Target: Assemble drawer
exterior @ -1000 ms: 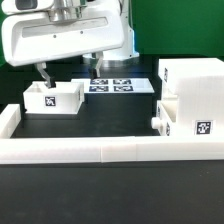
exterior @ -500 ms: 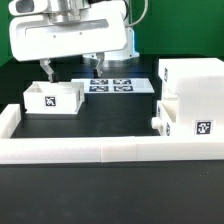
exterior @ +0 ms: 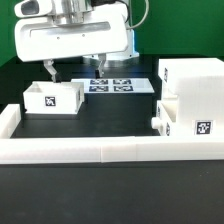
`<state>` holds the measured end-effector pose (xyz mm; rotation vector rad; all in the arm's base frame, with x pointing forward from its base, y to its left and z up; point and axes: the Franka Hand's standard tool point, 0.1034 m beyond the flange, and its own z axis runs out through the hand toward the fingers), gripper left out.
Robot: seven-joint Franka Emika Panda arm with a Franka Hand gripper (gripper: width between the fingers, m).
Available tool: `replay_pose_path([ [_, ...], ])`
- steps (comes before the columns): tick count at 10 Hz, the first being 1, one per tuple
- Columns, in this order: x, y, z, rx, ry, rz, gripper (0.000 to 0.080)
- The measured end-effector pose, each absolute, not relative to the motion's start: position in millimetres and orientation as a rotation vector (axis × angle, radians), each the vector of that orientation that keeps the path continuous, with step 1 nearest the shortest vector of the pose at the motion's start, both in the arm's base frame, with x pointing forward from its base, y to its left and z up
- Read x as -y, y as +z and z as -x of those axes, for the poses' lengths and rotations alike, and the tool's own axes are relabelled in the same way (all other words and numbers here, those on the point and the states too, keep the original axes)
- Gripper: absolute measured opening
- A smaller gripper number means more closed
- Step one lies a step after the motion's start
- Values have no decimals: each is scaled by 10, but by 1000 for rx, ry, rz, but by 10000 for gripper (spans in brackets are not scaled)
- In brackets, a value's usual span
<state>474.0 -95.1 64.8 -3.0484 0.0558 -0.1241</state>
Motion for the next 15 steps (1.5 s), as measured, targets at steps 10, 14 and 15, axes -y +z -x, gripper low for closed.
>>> replay_pose_path([
  [10, 811, 90, -4241, -65, -120, 3057, 649],
  [14, 859, 54, -4146, -24, -117, 3066, 649],
  [15, 887, 52, -4136, -12, -117, 3068, 544],
])
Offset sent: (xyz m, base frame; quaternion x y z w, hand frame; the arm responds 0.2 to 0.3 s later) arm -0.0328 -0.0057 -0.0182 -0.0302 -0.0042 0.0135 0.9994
